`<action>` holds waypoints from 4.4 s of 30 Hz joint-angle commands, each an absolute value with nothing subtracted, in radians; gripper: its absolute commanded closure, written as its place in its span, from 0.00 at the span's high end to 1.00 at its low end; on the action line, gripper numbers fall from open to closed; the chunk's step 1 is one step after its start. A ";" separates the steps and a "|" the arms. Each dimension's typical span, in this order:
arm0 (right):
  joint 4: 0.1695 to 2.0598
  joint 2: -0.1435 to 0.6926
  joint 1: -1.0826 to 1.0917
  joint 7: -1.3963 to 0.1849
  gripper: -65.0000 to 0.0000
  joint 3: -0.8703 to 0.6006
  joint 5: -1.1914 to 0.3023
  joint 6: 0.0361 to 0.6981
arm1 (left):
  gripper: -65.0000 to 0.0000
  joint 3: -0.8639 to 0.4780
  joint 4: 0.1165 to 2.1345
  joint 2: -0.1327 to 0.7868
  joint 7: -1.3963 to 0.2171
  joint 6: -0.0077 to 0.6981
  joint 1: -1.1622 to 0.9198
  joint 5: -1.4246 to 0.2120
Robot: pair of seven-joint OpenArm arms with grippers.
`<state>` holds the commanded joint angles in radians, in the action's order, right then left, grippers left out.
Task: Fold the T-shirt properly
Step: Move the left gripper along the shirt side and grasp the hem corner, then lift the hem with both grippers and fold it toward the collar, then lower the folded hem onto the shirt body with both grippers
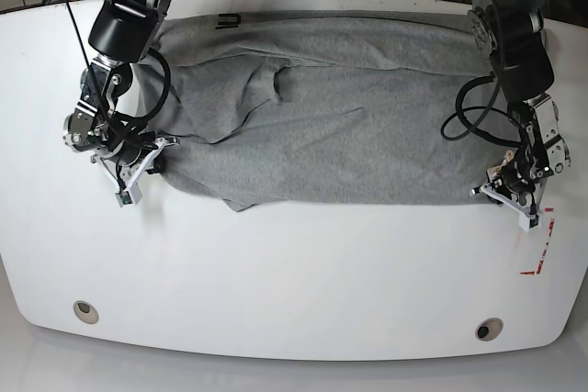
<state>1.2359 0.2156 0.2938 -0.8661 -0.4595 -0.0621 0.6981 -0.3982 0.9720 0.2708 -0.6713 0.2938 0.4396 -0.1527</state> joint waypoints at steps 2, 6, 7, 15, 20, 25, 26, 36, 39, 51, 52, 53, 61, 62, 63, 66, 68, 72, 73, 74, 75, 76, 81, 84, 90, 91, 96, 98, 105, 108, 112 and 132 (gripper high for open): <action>1.257 0.219 0.297 -0.869 0.00 -0.460 -0.062 0.698 | 0.06 -0.397 1.006 0.272 -0.697 0.294 0.440 -0.153; 1.307 0.222 0.311 -0.871 0.00 -0.460 -0.062 0.698 | 0.06 -0.397 1.073 0.272 -0.750 0.294 0.443 -0.153; 1.320 0.222 0.315 -0.872 0.00 -0.460 -0.062 0.698 | 0.06 -0.397 1.104 0.272 -0.760 0.294 0.443 -0.153; 1.382 0.251 0.346 -0.941 0.00 -0.423 -0.031 0.698 | 0.06 -0.397 1.230 0.271 -0.837 0.294 0.441 -0.153; 1.471 0.272 0.340 -0.975 0.00 -0.375 -0.035 0.698 | 0.06 -0.397 1.291 0.271 -0.871 0.315 0.435 -0.153; 1.550 0.274 0.323 -1.026 0.00 -0.366 -0.036 0.698 | 0.06 -0.400 1.330 0.271 -0.889 0.395 0.430 -0.151; 1.566 0.274 0.321 -1.030 0.00 -0.366 -0.035 0.698 | 0.06 -0.401 1.334 0.274 -0.889 0.407 0.421 -0.150; 1.589 0.275 0.302 -1.033 0.00 -0.366 -0.030 0.698 | 0.06 -0.441 1.376 0.275 -0.891 0.430 0.407 -0.151; 1.590 0.277 0.294 -1.033 0.00 -0.366 -0.031 0.698 | 0.06 -0.441 1.406 0.275 -0.892 0.430 0.401 -0.151; 1.690 0.278 0.217 -1.038 0.00 -0.366 -0.027 0.698 | 0.06 -0.446 1.552 0.272 -1.082 0.490 0.352 -0.151; 1.705 0.278 0.205 -1.052 0.00 -0.366 -0.027 0.698 | 0.06 -0.452 1.575 0.272 -1.116 0.507 0.335 -0.151; 1.715 0.278 0.197 -1.061 0.00 -0.366 -0.027 0.698 | 0.06 -0.456 1.589 0.271 -1.132 0.516 0.329 -0.151; 1.837 0.278 0.122 -1.152 0.00 -0.371 -0.030 0.698 | 0.06 -0.518 1.721 0.269 -1.265 0.573 0.231 -0.151; 1.847 0.278 0.117 -1.156 0.00 -0.371 -0.028 0.698 | 0.06 -0.521 1.730 0.269 -1.276 0.578 0.223 -0.151; 1.871 0.278 0.099 -1.167 0.00 -0.372 -0.027 0.698 | 0.06 -0.532 1.756 0.269 -1.302 0.585 0.200 -0.151; 1.905 0.278 0.065 -1.176 0.00 -0.372 -0.028 0.698 | 0.06 -0.550 1.794 0.269 -1.334 0.610 0.150 -0.151; 1.929 0.278 0.041 -1.176 0.00 -0.372 -0.027 0.698 | 0.06 -0.562 1.821 0.269 -1.343 0.634 0.117 -0.151; 1.954 0.278 -0.004 -1.181 0.00 -0.372 -0.027 0.698 | 0.06 -0.578 1.845 0.271 -1.345 0.667 0.048 -0.150; 1.959 0.278 -0.018 -1.181 0.00 -0.372 -0.027 0.698 | 0.06 -0.578 1.845 0.271 -1.345 0.673 0.031 -0.150; 1.959 0.278 -0.028 -1.181 0.00 -0.372 -0.027 0.698 | 0.06 -0.578 1.845 0.274 -1.345 0.676 0.019 -0.150; 1.959 0.278 -0.042 -1.181 0.00 -0.372 -0.027 0.698 | 0.06 -0.578 1.842 0.275 -1.345 0.682 0.002 -0.148; 1.959 0.278 -0.054 -1.181 0.00 -0.372 -0.027 0.698 | 0.06 -0.579 1.840 0.275 -1.345 0.685 -0.008 -0.147; 1.960 0.278 -0.114 -1.181 0.00 -0.374 -0.035 0.698 | 0.06 -0.596 1.840 0.282 -1.342 0.690 -0.058 -0.145; 1.966 0.275 -0.154 -1.181 0.00 -0.374 -0.035 0.698 | 0.06 -0.599 1.837 0.291 -1.340 0.691 -0.082 -0.148; 1.972 0.275 -0.199 -1.181 0.00 -0.374 -0.035 0.698 | 0.06 -0.599 1.837 0.292 -1.340 0.698 -0.097 -0.145; 1.972 0.275 -0.203 -1.181 0.00 -0.374 -0.035 0.698 | 0.06 -0.599 1.837 0.292 -1.340 0.698 -0.097 -0.145; 1.972 0.275 -0.208 -1.181 0.00 -0.374 -0.036 0.698 | 0.06 -0.599 1.839 0.292 -1.340 0.698 -0.097 -0.145; 1.972 0.275 -0.208 -1.181 0.00 -0.374 -0.036 0.698 | 0.06 -0.599 1.839 0.292 -1.340 0.698 -0.097 -0.145; 1.972 0.275 -0.200 -1.178 0.00 -0.372 -0.036 0.698 | 0.06 -0.599 1.845 0.292 -1.342 0.698 -0.081 -0.148; 1.972 0.275 -0.191 -1.175 0.00 -0.372 -0.036 0.698 | 0.06 -0.599 1.845 0.291 -1.342 0.698 -0.035 -0.145; 1.969 0.275 -0.160 -1.175 0.00 -0.372 -0.036 0.698 | 0.06 -0.599 1.840 0.291 -1.342 0.698 0.024 -0.145; 1.773 0.269 0.127 -1.156 0.00 -0.366 -0.027 0.698 | 0.07 -0.564 1.604 0.286 -1.253 0.698 0.389 -0.142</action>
<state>1.7729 0.2693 0.1266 -1.1561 -0.3659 -0.0269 0.6981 -0.5639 1.6042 0.2862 -1.2528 0.6981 0.3890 -0.1419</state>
